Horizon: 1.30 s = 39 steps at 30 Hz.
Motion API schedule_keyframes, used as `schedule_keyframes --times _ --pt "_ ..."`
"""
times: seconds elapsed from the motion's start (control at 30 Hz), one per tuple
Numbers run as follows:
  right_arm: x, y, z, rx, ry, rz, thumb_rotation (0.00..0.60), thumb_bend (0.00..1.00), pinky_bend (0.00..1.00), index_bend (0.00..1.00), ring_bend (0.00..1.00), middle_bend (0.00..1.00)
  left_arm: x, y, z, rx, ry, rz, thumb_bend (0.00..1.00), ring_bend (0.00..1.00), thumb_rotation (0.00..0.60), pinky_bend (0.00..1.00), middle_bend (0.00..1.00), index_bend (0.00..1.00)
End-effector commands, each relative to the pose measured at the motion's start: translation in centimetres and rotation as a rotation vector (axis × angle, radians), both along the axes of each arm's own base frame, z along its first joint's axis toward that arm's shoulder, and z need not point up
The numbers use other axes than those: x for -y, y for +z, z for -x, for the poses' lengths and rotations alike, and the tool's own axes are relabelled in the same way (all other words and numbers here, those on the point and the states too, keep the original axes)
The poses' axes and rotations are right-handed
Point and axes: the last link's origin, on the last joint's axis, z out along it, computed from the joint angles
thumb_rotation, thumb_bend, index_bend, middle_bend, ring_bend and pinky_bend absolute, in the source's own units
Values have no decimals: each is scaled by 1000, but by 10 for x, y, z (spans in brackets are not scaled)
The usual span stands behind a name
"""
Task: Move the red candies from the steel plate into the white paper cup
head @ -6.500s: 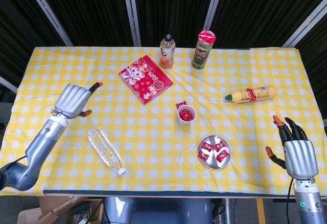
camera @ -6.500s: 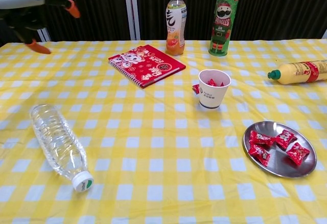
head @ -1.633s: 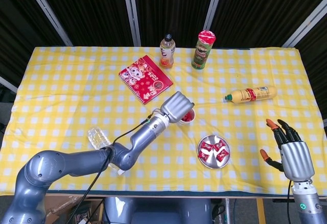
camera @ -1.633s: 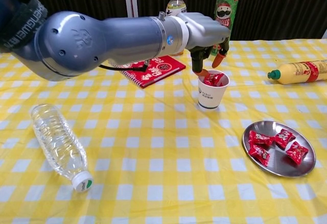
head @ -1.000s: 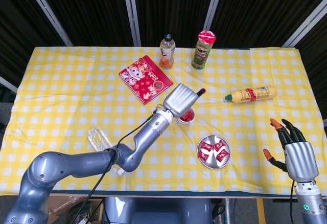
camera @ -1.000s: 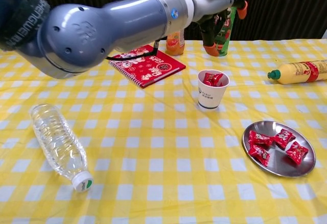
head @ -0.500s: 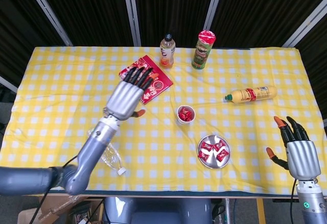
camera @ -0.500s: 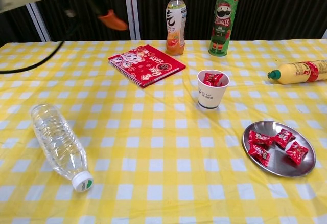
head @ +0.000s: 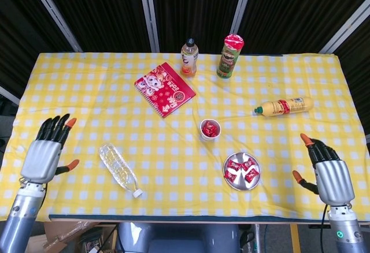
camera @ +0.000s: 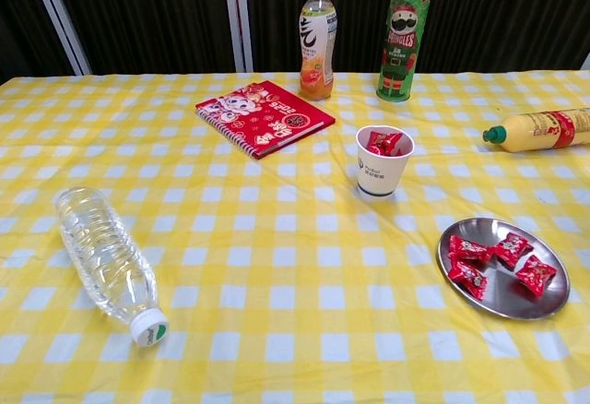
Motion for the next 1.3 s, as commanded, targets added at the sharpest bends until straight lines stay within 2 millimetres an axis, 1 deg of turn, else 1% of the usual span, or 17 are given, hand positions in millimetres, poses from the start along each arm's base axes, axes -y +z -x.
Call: schedule_keyframes --times 0.03,0.07,0.1,0.13,0.17,0.27,0.33,0.43,0.5,0.63,0.8,1.0,1.3 --pt "-1 -11 -14 2 7 -65 600 249 698 103 552 517 23 7 30 -5 13 -16 77 0 600 0 0 0" --pt "-1 -17 -20 -2 12 -91 600 248 751 129 622 592 25 8 35 -5 12 -21 77 0 600 0 0 0" --pt "-1 -21 -23 -7 13 -108 600 247 777 154 659 634 26 8 38 -5 10 -23 77 0 600 0 0 0" --pt "-1 -29 -28 -17 16 -142 600 246 805 192 701 683 27 9 43 -8 10 -22 77 0 600 0 0 0" --pt "-2 -37 -32 -24 16 -169 600 246 821 226 729 716 27 9 45 -4 10 -20 77 0 600 0 0 0" --pt "1 -67 -44 -88 14 -263 600 245 845 310 775 769 28 9 49 13 4 -11 77 0 600 0 0 0" --pt "4 -82 -50 -115 15 -293 600 245 851 356 793 790 27 10 49 18 -6 -11 77 0 600 0 0 0" --pt "12 -113 -57 -159 2 -331 600 246 852 369 799 798 27 11 50 27 -16 -11 77 0 600 0 0 0" --pt "17 -129 -59 -173 -23 -349 600 246 852 370 800 799 26 11 51 32 -17 -8 76 0 600 0 0 0" --pt "25 -153 -59 -175 -68 -372 600 245 852 377 800 799 25 12 54 38 -6 1 77 0 600 0 0 0" --pt "33 -171 -58 -171 -92 -378 600 245 852 400 800 799 24 12 55 45 -8 13 77 0 600 0 0 0" --pt "42 -183 -60 -151 -101 -384 600 246 852 425 800 799 24 12 56 47 -8 21 77 0 600 0 0 0" --pt "49 -186 -54 -145 -116 -376 600 248 852 469 800 799 24 10 57 52 0 32 77 0 600 0 0 0"
